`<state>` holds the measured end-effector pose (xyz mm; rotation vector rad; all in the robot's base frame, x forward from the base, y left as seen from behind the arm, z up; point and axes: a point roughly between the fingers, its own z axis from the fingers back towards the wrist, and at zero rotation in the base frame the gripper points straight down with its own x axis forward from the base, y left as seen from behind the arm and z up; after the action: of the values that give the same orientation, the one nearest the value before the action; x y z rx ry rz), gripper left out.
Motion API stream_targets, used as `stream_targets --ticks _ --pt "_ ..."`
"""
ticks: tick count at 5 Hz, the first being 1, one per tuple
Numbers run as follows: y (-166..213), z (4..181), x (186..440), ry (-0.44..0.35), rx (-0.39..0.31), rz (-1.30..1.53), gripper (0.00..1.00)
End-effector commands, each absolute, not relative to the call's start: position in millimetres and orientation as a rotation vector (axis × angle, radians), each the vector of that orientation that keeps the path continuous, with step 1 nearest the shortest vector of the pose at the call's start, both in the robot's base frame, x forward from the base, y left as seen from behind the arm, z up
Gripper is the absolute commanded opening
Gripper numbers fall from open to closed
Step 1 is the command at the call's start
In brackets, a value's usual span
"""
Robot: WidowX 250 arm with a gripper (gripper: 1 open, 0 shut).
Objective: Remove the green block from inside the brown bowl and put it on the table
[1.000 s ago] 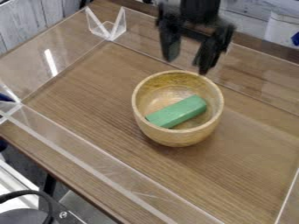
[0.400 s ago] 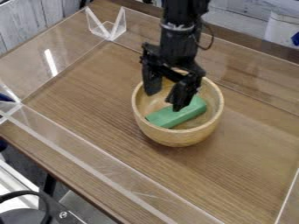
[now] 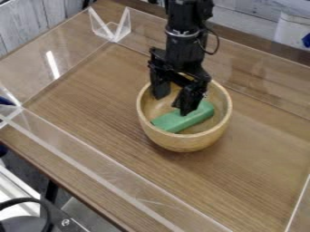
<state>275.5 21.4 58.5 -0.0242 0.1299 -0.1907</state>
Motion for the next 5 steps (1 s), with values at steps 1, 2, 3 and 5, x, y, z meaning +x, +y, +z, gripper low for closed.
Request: stream_targets --ticks 1,2,3,5 --pt "24 66.6 282 0.079 -0.023 -0.198 1.00" --pt "22 74.2 281 0.055 -0.027 -0.209 1.00" --pt "20 88.0 280 0.023 -0.026 -0.218 1.00" --pt "22 69.5 284 0.042 -0.032 -0.223 1.00"
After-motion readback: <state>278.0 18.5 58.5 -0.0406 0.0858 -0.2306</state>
